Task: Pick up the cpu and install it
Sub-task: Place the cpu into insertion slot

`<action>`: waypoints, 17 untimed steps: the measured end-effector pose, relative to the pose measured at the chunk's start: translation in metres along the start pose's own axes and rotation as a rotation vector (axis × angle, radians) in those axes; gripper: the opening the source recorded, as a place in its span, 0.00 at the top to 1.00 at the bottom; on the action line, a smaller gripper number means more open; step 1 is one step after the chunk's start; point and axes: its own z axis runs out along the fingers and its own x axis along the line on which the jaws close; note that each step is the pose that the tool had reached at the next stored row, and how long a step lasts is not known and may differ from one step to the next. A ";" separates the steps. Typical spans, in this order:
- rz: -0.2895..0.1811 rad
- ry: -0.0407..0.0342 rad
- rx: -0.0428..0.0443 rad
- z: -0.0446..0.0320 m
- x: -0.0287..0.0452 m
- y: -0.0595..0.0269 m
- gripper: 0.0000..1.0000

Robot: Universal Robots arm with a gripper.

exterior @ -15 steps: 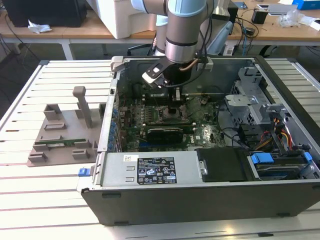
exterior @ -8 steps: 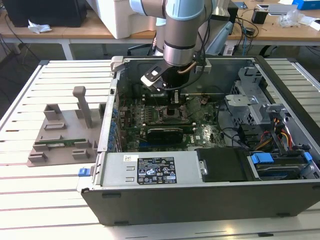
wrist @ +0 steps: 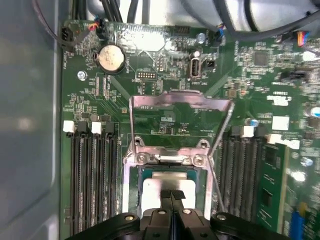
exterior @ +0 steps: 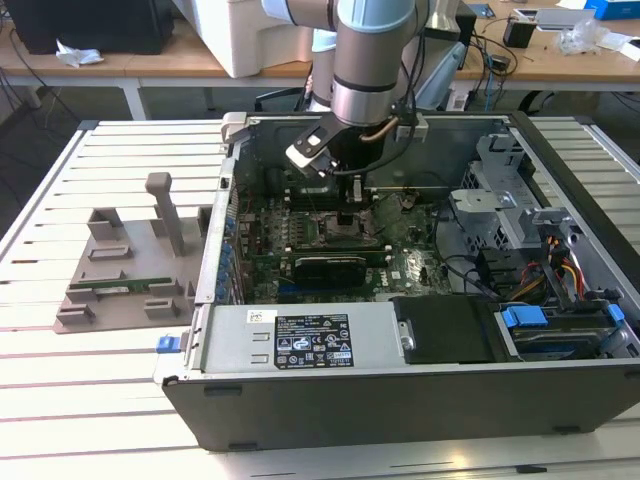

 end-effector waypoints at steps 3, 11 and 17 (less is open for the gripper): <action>0.000 -0.0004 0.0006 -0.0066 -0.0004 0.0015 0.89; 0.000 0.0002 0.0101 -0.0107 -0.0010 0.0127 0.89; 0.000 0.0002 0.0130 -0.0181 -0.0014 0.0167 0.89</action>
